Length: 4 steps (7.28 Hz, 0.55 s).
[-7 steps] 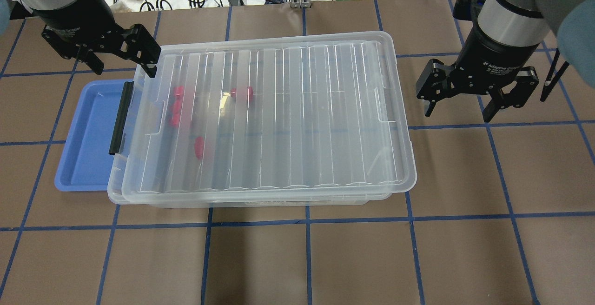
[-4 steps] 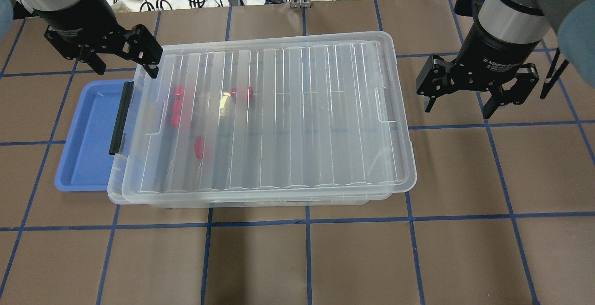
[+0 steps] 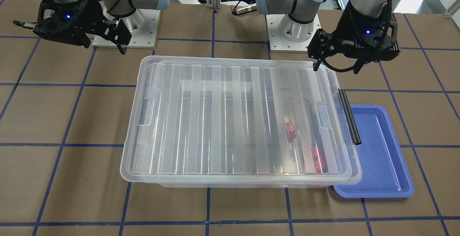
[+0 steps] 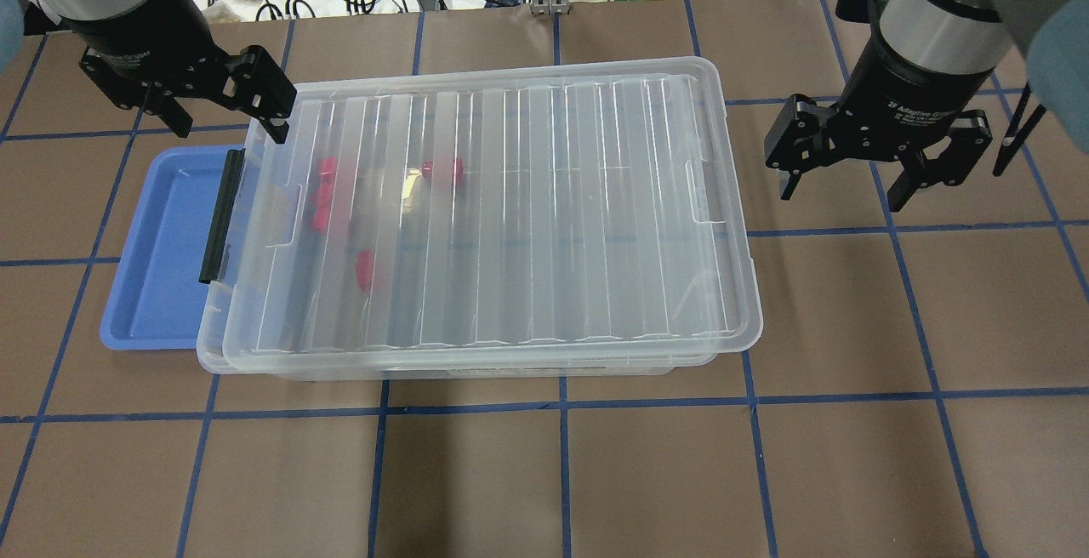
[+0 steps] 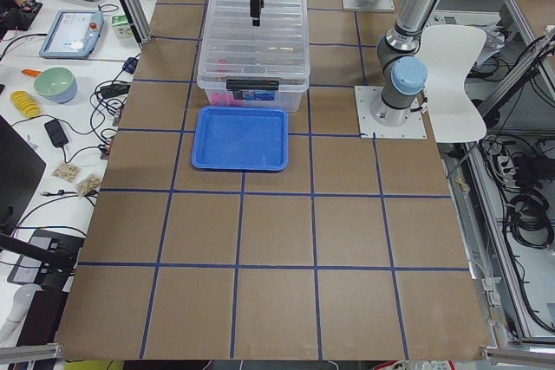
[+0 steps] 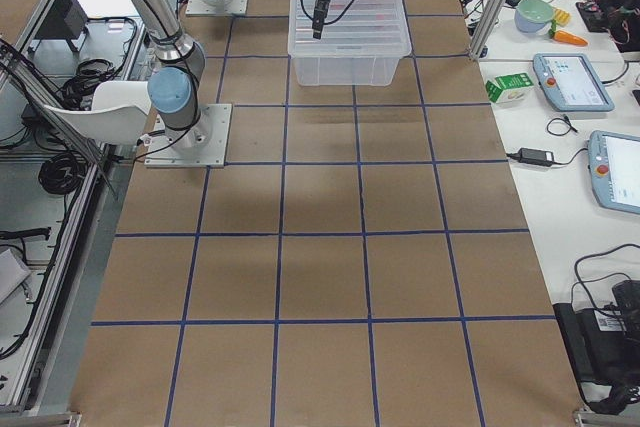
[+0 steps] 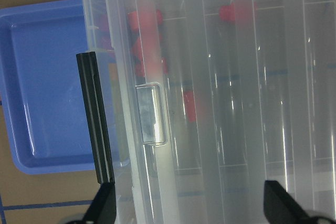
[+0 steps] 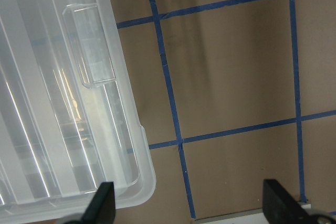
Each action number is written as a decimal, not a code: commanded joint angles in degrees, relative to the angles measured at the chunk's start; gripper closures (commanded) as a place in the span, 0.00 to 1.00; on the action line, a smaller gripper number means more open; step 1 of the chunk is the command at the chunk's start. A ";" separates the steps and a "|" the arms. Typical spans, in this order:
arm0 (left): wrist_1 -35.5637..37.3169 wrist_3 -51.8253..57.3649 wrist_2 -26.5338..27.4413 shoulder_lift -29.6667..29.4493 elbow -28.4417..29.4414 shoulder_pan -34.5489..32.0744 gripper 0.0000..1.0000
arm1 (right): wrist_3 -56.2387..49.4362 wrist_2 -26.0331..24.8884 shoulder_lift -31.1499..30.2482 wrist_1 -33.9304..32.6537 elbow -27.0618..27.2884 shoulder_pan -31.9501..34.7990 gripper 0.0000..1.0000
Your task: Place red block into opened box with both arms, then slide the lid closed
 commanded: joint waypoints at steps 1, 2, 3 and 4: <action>0.00 0.00 0.02 0.00 0.01 0.01 0.00 | 0.00 -0.23 -0.05 -0.01 0.12 -0.09 0.00; 0.09 0.00 -0.07 0.08 0.01 0.01 0.00 | 0.00 -0.23 -0.14 -0.01 0.12 -0.09 0.00; 0.09 0.00 -0.07 0.00 0.01 0.01 0.00 | 0.00 -0.06 -0.14 -0.01 0.12 -0.09 0.00; 0.09 0.00 -0.07 0.08 0.01 0.01 0.00 | 0.00 -0.23 -0.14 -0.01 0.47 -0.09 0.00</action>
